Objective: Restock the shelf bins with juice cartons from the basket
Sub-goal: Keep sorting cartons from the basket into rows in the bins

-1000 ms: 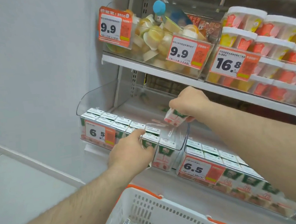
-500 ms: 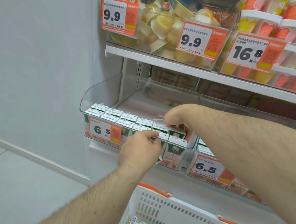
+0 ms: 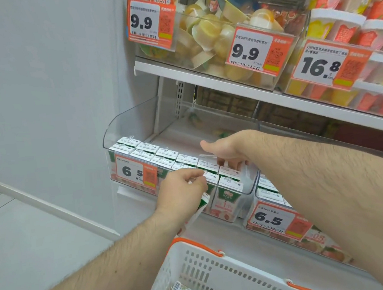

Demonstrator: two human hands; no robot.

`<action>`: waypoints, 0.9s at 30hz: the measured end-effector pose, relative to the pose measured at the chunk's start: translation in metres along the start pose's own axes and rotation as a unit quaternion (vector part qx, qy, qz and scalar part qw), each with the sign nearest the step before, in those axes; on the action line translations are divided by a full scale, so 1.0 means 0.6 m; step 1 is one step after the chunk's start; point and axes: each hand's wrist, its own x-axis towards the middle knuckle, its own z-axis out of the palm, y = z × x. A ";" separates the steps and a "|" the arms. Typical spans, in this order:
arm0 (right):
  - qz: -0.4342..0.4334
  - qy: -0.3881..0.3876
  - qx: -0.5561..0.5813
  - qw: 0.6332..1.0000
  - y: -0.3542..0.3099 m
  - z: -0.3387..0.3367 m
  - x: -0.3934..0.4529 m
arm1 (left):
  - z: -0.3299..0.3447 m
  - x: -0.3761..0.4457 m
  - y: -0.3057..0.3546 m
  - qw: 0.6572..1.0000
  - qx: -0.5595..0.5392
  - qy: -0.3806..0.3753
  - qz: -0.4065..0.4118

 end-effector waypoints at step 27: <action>-0.368 0.335 0.228 0.837 -0.010 0.107 -0.104 | -0.088 0.010 0.039 0.941 -0.233 0.235 0.068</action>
